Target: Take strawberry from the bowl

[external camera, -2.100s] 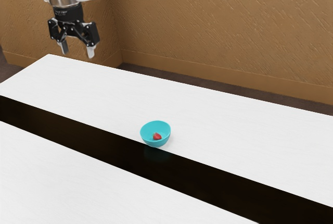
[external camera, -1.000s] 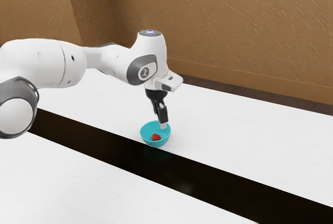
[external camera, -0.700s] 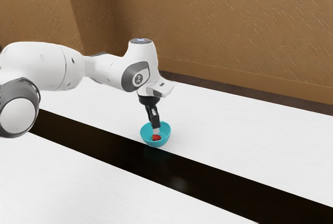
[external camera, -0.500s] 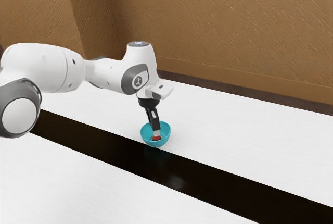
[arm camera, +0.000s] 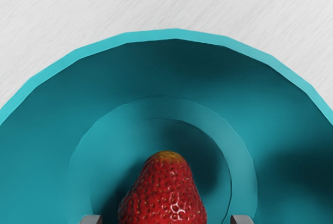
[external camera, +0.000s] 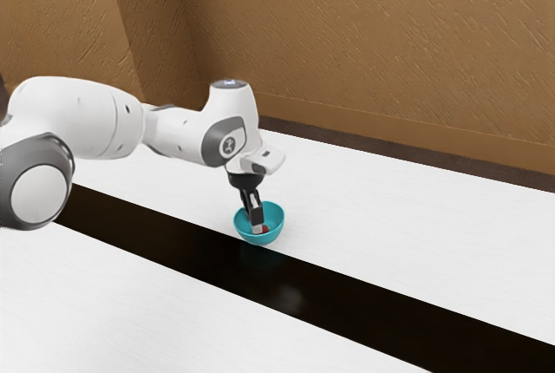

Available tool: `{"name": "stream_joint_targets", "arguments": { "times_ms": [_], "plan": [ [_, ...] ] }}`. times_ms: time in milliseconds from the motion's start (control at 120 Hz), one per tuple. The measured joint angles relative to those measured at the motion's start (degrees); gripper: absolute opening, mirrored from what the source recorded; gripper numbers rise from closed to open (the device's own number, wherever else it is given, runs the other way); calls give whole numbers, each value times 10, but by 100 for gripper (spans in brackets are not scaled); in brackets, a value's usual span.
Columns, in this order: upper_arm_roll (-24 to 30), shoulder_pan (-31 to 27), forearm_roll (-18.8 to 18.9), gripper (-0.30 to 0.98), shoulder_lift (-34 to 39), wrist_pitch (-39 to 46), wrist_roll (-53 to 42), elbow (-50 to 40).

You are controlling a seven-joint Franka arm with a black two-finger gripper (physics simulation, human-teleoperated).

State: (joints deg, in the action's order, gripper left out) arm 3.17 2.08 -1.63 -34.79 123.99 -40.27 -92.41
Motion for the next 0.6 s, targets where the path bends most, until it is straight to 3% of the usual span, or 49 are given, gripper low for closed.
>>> {"name": "stream_joint_targets", "arguments": {
  "times_ms": [600],
  "plan": [
    [1, 2, -1, 24, -18, 29, 14, 5]
  ]
}}
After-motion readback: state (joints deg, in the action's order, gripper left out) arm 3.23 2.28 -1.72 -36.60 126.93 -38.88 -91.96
